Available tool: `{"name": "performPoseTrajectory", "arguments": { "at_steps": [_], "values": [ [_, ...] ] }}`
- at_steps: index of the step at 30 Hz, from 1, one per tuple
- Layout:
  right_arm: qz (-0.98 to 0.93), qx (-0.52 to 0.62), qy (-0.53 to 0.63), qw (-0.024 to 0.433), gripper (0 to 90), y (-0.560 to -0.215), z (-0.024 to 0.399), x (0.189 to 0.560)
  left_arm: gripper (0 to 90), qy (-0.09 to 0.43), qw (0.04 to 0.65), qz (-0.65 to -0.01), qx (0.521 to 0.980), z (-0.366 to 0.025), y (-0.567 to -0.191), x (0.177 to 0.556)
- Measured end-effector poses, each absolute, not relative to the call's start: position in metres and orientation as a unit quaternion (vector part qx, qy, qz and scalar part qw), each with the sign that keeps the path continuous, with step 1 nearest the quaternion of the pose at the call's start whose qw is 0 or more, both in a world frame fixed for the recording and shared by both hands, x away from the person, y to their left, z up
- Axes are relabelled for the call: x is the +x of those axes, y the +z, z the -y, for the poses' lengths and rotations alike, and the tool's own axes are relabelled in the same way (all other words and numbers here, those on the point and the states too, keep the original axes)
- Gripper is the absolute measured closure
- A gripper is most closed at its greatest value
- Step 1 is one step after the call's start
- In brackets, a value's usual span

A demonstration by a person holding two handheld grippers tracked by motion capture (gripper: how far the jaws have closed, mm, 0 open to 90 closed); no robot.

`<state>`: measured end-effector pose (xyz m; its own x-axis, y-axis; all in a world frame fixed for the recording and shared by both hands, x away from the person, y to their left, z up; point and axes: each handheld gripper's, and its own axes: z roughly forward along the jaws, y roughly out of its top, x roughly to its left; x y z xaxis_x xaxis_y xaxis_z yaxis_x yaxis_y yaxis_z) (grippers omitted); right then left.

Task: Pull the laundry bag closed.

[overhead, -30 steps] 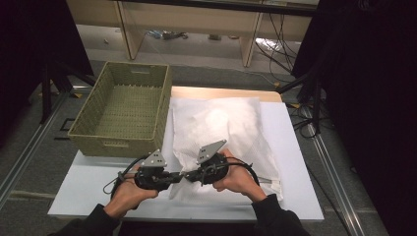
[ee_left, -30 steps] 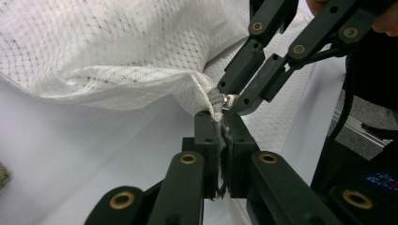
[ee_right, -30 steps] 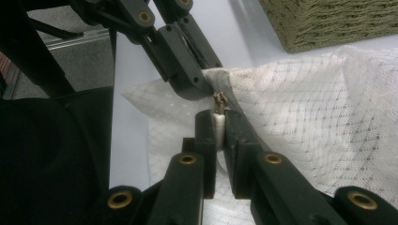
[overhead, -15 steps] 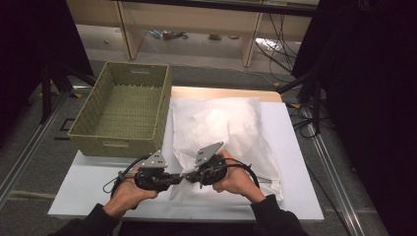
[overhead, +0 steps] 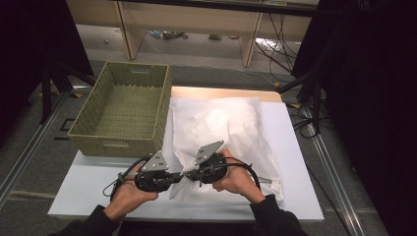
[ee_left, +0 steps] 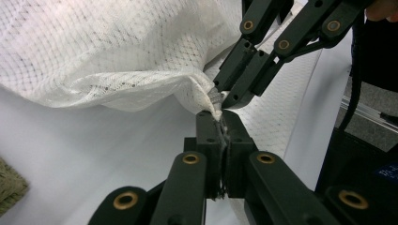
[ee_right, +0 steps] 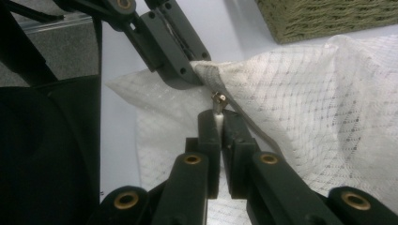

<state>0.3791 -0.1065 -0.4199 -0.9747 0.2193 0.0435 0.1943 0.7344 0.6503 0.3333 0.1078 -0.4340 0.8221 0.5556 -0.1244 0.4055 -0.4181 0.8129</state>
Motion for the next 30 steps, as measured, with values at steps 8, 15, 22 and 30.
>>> {"name": "performPoseTrajectory", "arguments": {
  "at_steps": [8,15,22,30],
  "values": [
    [-0.934,0.134,0.329,0.029,88.1,-0.421,0.112,0.381,87.4,0.091,0.461,-0.284,0.836,-0.11,-0.43,0.33],
    [-0.935,0.137,0.323,0.042,88.1,-0.419,0.118,0.381,74.8,0.057,0.475,-0.298,0.826,-0.113,-0.433,0.336],
    [-0.938,0.122,0.322,0.04,88.0,-0.419,0.112,0.376,67.0,0.042,0.475,-0.312,0.822,-0.105,-0.439,0.34],
    [-0.935,0.124,0.33,0.039,88.1,-0.417,0.115,0.376,86.0,0.081,0.47,-0.294,0.828,-0.108,-0.43,0.335]
  ]
}}
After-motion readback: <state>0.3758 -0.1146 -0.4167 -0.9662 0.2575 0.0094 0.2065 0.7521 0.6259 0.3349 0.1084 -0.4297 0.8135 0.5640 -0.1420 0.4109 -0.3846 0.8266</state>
